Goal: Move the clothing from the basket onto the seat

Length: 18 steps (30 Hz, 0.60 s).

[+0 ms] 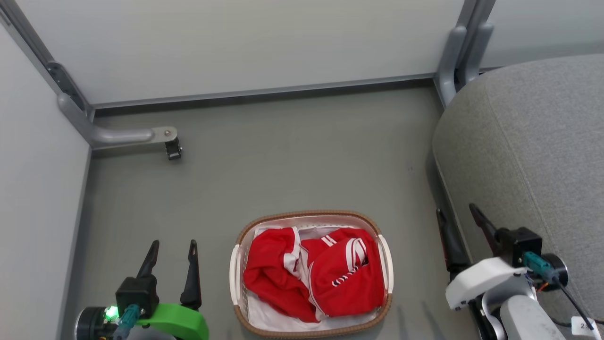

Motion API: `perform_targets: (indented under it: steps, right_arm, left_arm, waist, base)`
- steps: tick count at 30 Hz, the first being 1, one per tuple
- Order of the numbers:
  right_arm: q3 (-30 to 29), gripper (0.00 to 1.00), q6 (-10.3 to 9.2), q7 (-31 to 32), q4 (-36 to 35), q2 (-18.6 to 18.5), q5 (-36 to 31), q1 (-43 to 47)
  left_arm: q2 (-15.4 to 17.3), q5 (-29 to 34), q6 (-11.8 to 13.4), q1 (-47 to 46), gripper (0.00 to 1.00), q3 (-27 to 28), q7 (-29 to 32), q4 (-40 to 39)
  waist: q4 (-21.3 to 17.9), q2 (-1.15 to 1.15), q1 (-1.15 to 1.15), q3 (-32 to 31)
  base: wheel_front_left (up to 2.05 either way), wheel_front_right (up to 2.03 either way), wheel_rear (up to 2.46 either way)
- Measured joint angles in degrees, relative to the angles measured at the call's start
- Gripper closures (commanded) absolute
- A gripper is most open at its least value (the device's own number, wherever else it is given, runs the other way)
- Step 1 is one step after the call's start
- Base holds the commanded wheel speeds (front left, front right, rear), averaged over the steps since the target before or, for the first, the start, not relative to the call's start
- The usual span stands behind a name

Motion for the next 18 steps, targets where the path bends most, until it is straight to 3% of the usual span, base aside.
perform_targets:
  steps: [9, 18]
  right_arm:
    - [1.3, 0.0, 0.0, -0.9, -5.0, 0.0, -2.1, -6.9]
    - [2.2, 0.0, 0.01, -1.0, -10.8, 0.4, -1.4, -13.3]
  left_arm:
    - [-0.9, 1.5, -2.0, -8.4, 0.0, -3.7, -0.9, 5.5]
    - [-1.2, -1.6, -3.1, -19.5, 0.0, -9.8, -0.9, 14.6]
  waist:
    - [-1.5, 0.0, 0.0, 7.8]
    - [-4.2, 0.0, 0.01, 17.9]
  base:
    - [0.0, 0.0, 0.0]
    - [0.0, 0.0, 0.0]
